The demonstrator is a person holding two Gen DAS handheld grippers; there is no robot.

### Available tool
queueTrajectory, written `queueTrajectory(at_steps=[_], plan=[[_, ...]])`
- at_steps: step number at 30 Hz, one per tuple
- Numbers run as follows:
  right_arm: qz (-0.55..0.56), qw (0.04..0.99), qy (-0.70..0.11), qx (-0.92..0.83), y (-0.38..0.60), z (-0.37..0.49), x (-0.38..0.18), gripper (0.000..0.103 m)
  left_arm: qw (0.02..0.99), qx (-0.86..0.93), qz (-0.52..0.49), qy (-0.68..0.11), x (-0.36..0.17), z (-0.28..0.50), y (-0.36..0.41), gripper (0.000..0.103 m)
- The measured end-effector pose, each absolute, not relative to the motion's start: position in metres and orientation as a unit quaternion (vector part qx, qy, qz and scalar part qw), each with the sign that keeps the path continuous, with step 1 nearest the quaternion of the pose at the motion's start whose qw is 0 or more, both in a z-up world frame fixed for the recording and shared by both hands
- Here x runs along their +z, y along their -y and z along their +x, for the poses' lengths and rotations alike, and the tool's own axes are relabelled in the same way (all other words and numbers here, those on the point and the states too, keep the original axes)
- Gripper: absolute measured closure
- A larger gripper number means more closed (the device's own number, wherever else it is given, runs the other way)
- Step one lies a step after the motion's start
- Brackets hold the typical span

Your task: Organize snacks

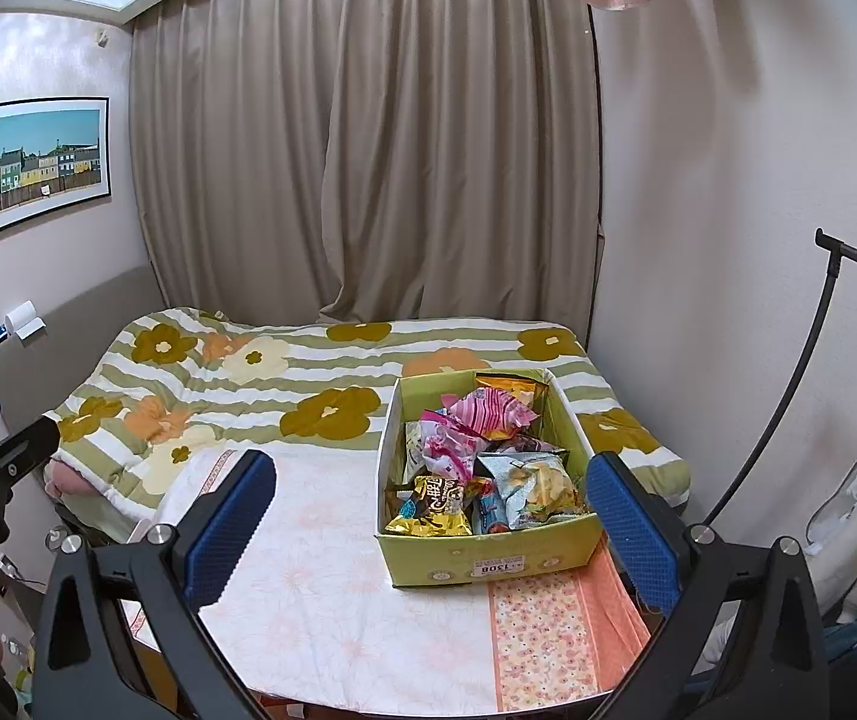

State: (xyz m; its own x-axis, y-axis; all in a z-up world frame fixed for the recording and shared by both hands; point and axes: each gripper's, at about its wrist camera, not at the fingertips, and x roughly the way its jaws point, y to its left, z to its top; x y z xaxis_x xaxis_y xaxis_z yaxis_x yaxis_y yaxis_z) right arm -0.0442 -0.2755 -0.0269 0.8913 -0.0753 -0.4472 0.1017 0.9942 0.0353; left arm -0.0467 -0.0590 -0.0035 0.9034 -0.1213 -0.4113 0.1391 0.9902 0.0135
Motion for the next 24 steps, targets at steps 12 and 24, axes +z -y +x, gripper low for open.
queueTrajectory(at_steps=[12, 24], plan=[[0.031, 0.971, -0.232, -0.046, 0.2773, -0.0423, -0.0299, 0.000, 0.974, -0.069, 0.021, -0.215, -0.0073, -0.0450, 0.0566, 0.000], [0.031, 0.971, -0.232, -0.044, 0.2777, -0.0431, -0.0299, 0.000, 0.974, -0.065, 0.015, -0.215, -0.0079, -0.0464, 0.0532, 0.000]])
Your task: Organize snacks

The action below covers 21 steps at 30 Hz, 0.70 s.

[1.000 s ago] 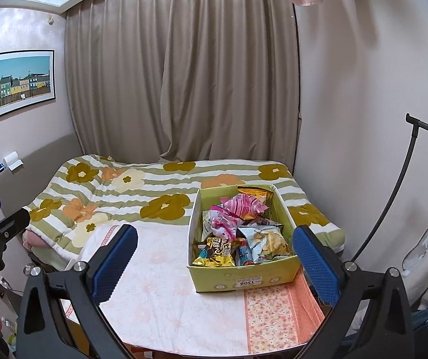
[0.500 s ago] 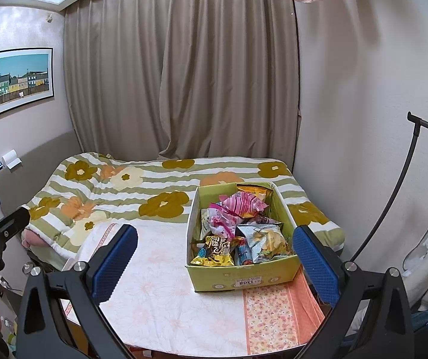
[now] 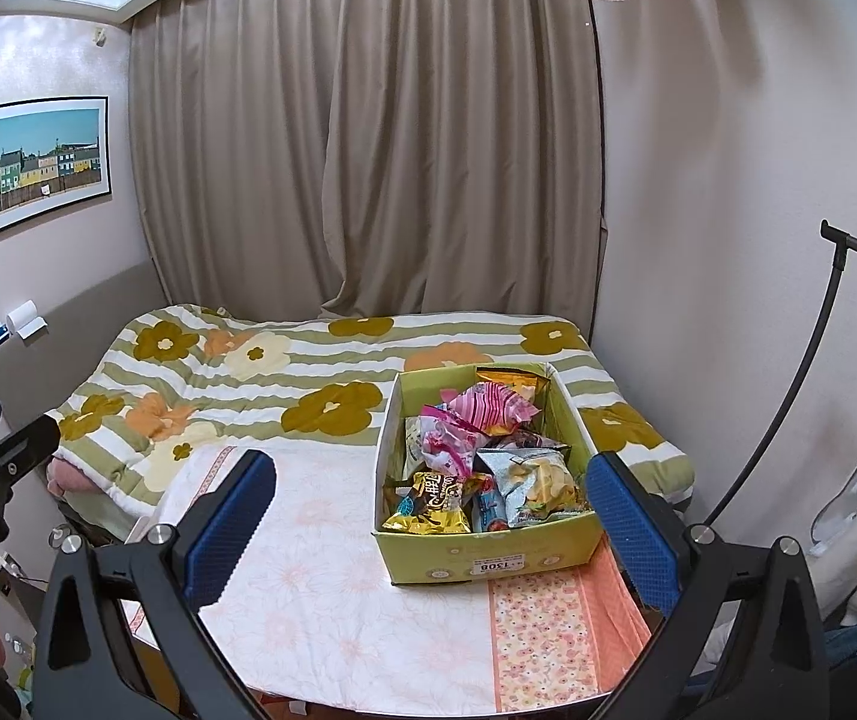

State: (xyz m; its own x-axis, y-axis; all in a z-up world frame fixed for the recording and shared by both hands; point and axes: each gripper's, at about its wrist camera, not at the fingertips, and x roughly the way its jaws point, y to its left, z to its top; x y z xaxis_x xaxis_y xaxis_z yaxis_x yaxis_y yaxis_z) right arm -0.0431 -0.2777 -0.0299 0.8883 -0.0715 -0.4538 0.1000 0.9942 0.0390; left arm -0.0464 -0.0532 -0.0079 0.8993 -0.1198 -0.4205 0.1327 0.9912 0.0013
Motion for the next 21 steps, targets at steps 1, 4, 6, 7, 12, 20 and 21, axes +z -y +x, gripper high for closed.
queueTrajectory(at_steps=[1, 4, 6, 7, 12, 20, 21], plan=[[0.031, 0.971, -0.232, -0.044, 0.2780, -0.0434, -0.0299, 0.000, 0.974, -0.065, 0.014, -0.216, -0.0084, -0.0466, 0.0528, 0.000], [0.031, 0.971, -0.233, -0.043, 0.2779, -0.0435, -0.0303, 0.000, 0.974, -0.063, 0.014, -0.218, -0.0083, -0.0466, 0.0522, 0.000], [0.032, 0.971, -0.232, -0.044, 0.2778, -0.0437, -0.0302, 0.000, 0.974, -0.061, 0.015, -0.219, -0.0082, -0.0466, 0.0517, 0.000], [0.031, 0.971, -0.232, -0.043, 0.2779, -0.0435, -0.0301, 0.000, 0.974, -0.061, 0.014, -0.218, -0.0081, -0.0472, 0.0509, 0.000], [0.031, 0.971, -0.233, -0.043, 0.2789, -0.0431, -0.0300, 0.000, 0.977, -0.047, 0.014, -0.208, -0.0069, -0.0496, 0.0491, 0.000], [0.030, 0.970, -0.237, -0.042, 0.2764, -0.0452, -0.0328, 0.000, 0.975, -0.044, 0.006, -0.217, -0.0112, -0.0435, 0.0450, 0.000], [0.030, 0.970, -0.238, -0.041, 0.2754, -0.0458, -0.0336, 0.000, 0.975, -0.043, 0.008, -0.217, -0.0116, -0.0422, 0.0457, 0.000]])
